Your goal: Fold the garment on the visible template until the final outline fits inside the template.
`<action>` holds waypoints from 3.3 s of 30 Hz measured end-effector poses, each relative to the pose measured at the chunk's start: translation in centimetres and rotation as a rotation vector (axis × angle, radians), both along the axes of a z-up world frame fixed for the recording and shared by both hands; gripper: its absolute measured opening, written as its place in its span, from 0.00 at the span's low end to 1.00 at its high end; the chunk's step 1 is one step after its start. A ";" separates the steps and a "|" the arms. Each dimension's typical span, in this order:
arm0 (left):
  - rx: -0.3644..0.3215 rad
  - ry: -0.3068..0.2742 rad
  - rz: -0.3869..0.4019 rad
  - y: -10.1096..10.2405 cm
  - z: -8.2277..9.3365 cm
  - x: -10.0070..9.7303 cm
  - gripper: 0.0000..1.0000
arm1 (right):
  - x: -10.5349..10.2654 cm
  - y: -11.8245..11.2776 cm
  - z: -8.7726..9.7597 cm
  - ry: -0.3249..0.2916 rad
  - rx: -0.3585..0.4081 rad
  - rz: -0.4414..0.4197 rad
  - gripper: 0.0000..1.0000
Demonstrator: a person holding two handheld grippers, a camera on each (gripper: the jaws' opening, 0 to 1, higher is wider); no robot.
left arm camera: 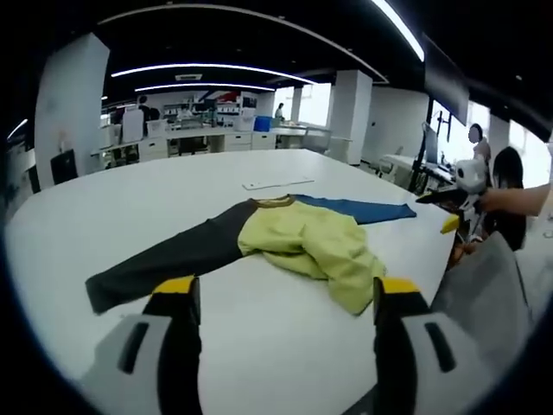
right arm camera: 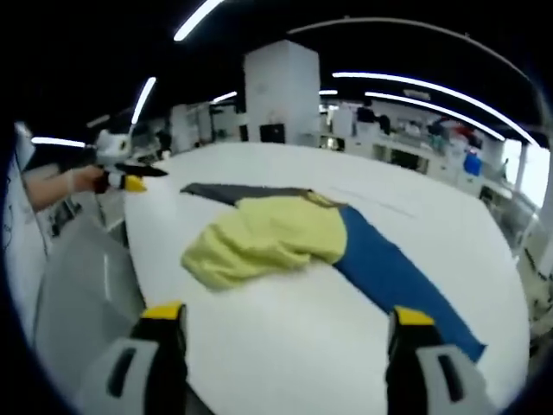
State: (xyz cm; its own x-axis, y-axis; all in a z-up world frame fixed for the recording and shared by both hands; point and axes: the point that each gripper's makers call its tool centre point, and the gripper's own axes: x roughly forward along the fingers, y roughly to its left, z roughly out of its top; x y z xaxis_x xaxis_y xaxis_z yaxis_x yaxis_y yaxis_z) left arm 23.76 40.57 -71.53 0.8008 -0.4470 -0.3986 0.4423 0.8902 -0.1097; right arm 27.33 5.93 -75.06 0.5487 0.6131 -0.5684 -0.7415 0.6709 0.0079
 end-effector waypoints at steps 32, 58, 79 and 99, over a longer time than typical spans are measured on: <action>-0.024 -0.008 0.013 -0.9 -0.8 -2.9 0.62 | -2.3 16.2 -6.1 -0.110 -0.396 0.649 0.51; -0.091 0.056 0.006 -2.6 -2.3 -2.5 0.55 | -1.4 17.7 -8.8 -0.235 -0.531 0.683 0.00; -0.099 0.087 0.014 -3.0 -3.3 -3.5 0.52 | 3.6 20.0 1.7 -0.122 -0.245 0.569 0.00; -0.104 0.129 0.008 -3.5 -4.1 -2.3 0.48 | 14.4 21.3 0.3 -0.032 -0.189 0.317 0.00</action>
